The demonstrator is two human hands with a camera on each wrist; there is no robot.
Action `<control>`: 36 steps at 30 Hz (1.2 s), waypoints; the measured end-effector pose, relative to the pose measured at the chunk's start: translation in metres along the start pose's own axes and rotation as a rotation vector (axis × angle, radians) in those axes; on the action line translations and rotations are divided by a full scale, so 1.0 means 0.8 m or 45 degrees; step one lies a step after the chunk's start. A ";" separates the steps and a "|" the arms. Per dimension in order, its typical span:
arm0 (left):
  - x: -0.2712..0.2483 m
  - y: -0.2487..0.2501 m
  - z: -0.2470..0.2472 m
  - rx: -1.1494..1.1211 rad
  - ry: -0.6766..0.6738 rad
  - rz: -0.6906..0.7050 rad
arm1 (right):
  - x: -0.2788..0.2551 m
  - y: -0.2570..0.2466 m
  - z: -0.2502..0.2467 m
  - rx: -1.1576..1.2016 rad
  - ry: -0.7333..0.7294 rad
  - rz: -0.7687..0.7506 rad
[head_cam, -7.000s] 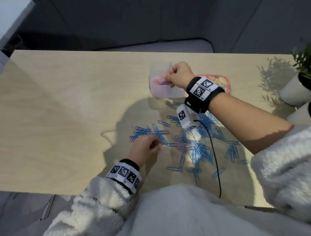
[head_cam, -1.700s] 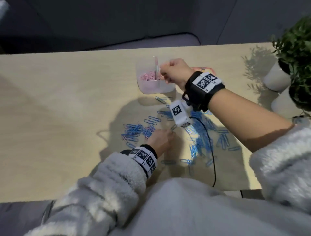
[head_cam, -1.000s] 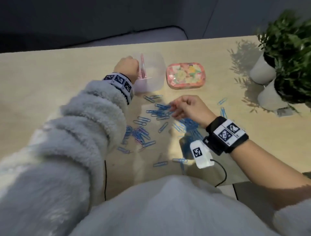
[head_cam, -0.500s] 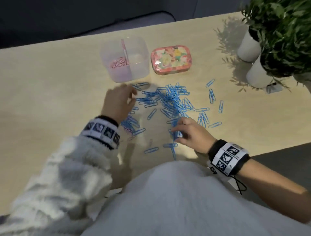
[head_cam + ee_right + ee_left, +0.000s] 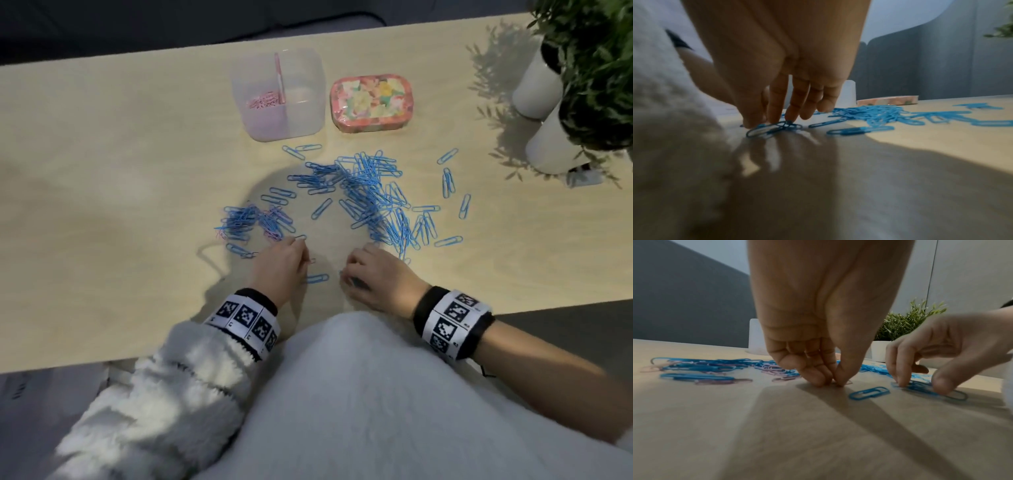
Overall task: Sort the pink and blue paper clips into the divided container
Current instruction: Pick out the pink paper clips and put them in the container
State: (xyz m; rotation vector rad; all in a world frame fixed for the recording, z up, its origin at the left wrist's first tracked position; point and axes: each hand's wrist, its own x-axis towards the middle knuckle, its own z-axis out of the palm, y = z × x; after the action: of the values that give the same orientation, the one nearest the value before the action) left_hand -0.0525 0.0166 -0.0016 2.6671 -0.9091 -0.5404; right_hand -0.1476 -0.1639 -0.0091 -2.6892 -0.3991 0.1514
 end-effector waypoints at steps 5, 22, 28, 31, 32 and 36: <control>0.001 -0.004 0.003 -0.028 0.023 0.039 | -0.006 0.029 -0.020 0.109 0.021 0.320; -0.049 -0.104 -0.040 -0.959 0.244 -0.621 | 0.105 -0.046 -0.009 -0.018 -0.288 0.098; -0.053 -0.106 -0.037 -0.774 0.308 -0.497 | 0.064 0.001 -0.016 0.044 -0.130 0.192; -0.047 -0.093 -0.041 -0.431 0.256 -0.318 | 0.077 -0.012 -0.021 0.024 -0.094 0.201; -0.043 -0.091 -0.041 -0.310 0.232 -0.270 | 0.088 -0.023 -0.020 0.023 -0.104 0.165; -0.026 -0.082 -0.037 -0.019 0.174 -0.219 | 0.139 -0.067 -0.009 0.026 -0.219 0.112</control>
State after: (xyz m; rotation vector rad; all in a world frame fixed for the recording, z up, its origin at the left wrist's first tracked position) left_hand -0.0202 0.0834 0.0065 2.7450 -0.6402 -0.3937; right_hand -0.0545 -0.0865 0.0149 -2.6831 -0.3286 0.4122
